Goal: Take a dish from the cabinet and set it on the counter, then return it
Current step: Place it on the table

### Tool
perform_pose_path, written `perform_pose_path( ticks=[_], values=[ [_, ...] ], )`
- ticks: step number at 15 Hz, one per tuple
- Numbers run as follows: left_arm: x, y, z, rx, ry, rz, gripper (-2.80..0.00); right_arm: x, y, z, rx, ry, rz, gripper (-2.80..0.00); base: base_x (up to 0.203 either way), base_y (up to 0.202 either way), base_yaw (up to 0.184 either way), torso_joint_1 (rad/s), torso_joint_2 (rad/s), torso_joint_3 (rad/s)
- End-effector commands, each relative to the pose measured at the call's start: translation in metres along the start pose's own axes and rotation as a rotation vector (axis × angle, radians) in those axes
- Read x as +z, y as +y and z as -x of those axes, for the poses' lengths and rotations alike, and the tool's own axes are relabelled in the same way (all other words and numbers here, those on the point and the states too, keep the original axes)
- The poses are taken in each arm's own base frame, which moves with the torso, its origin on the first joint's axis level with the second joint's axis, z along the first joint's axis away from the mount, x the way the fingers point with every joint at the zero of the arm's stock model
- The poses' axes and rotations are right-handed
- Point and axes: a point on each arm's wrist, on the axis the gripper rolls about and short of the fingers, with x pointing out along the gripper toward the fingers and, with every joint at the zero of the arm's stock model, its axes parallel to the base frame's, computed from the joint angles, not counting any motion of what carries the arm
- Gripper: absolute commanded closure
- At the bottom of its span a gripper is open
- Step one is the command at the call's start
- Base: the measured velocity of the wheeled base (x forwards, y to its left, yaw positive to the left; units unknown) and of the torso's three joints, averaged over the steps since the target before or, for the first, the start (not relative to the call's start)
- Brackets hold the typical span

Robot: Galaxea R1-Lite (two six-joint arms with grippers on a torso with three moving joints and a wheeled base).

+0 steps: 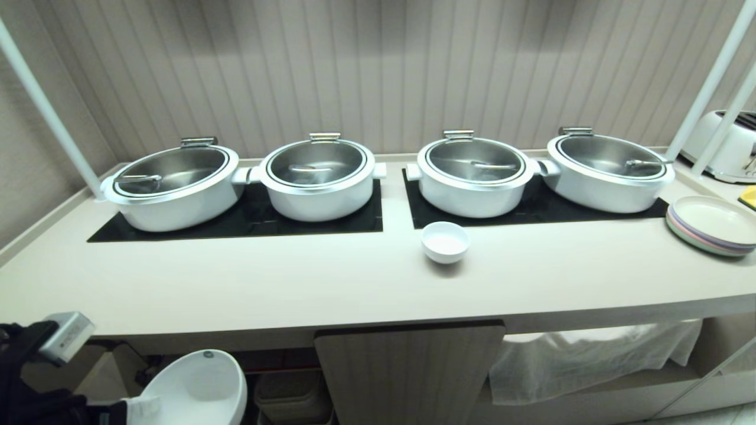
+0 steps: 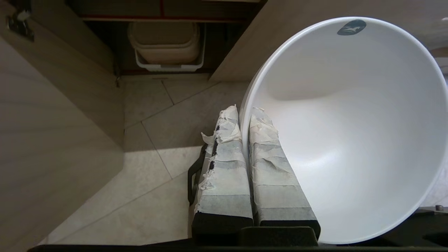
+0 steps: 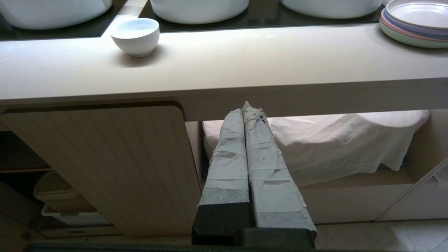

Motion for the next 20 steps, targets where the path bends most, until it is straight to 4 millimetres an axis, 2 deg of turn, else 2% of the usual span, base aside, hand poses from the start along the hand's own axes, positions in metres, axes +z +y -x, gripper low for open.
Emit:
perform_pose_path(
  ticks=[1,6,11,15,20],
  values=[
    [0.005,-0.002,-0.003,-0.008,0.008,-0.005,0.0,0.0,0.0,0.0,0.0,-0.001,0.0,0.0,0.0,0.0,0.0,0.0,0.0,0.0],
    [0.025,-0.006,-0.012,-0.006,0.023,-0.004,0.0,0.0,0.0,0.0,0.0,-0.001,0.0,0.0,0.0,0.0,0.0,0.0,0.0,0.0],
    [0.053,-0.013,-0.034,-0.008,0.057,-0.007,0.0,0.0,0.0,0.0,0.0,0.0,0.0,0.0,0.0,0.0,0.0,0.0,0.0,0.0],
    [0.076,-0.03,-0.06,-0.04,0.088,-0.035,0.0,0.0,0.0,0.0,0.0,0.0,0.0,0.0,0.0,0.0,0.0,0.0,0.0,0.0],
    [0.103,-0.058,-0.105,-0.072,0.118,-0.04,0.0,0.0,0.0,0.0,0.0,0.0,0.0,0.0,0.0,0.0,0.0,0.0,0.0,0.0]
  ],
)
